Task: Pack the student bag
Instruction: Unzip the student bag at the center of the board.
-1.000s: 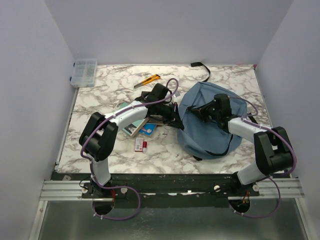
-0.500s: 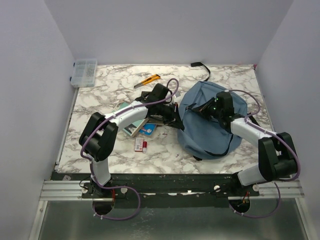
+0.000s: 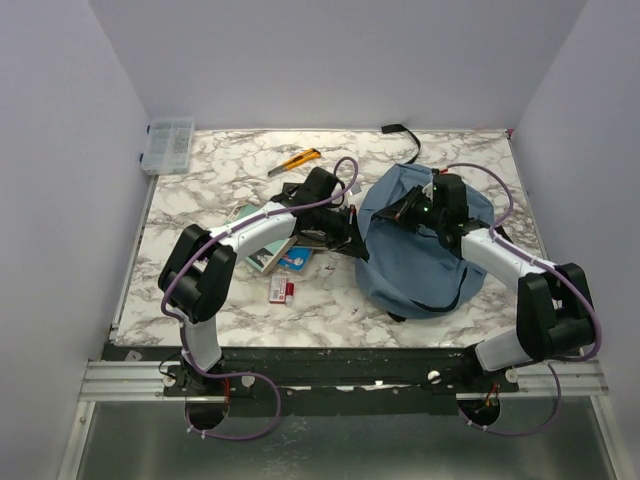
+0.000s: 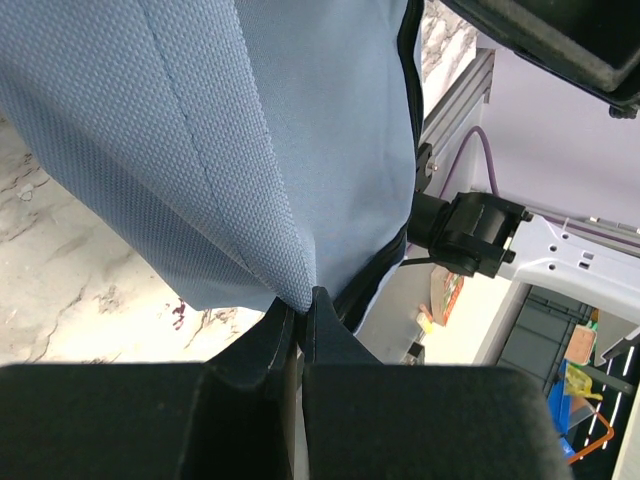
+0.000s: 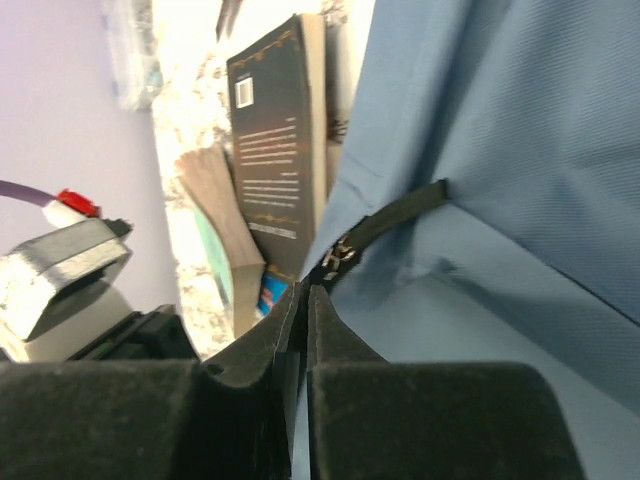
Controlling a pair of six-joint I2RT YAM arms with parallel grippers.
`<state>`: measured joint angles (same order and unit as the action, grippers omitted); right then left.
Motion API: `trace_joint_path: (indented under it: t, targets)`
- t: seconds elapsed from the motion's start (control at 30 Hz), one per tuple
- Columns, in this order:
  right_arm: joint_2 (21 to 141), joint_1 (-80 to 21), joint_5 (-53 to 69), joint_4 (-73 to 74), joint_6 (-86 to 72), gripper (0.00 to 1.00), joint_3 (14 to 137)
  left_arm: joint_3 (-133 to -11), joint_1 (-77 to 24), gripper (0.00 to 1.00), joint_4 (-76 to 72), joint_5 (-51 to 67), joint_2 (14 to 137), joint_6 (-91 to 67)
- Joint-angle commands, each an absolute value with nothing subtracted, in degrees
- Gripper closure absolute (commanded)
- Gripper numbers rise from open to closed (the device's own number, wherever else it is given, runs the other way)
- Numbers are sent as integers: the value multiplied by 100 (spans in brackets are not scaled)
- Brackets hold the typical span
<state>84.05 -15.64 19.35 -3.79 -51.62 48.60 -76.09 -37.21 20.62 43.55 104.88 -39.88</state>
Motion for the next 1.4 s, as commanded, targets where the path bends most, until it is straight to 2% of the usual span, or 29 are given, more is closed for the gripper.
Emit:
trace_joint_path:
  t: [0.0,0.17,0.3,0.47,0.6,0.7,0.83,1.13,1.37]
  targets:
    - [8551,-1559,2472,-1289,-5715,99,4632,-7584,-3788,100,1931,4498,10255,-3939]
    - [8554,-1564,2401,-1464,-5720,99,4601,-7590,-3806,100,1925,4517,10259,-3942]
    - [8476,-1562,2309,-1178,-4880,99,4698,-7607,-3810,98,1929,4490,10217,-3915]
    - [8377,-1564,2458,-784,-3782,99,4589,-7563,-3794,48,1928,4160,9999,-3782]
    - [8073,-1564,2667,-1031,-3683,99,4276,-7477,-3632,26,1841,3833,9739,-3674]
    - [7963,-1564,2738,-972,-3589,99,4267,-7253,-3387,20,1522,3574,9550,-3916]
    - [7891,-1564,2778,-848,-3434,99,4251,-7357,-3081,19,1467,3052,9767,-4657]
    - [7852,-1563,2861,-509,-3166,99,4395,-9460,-3062,24,2197,3174,11553,-4571]
    - [7817,-1573,2998,-609,-3142,99,4346,-9981,-3262,40,2411,3169,12066,-4351]
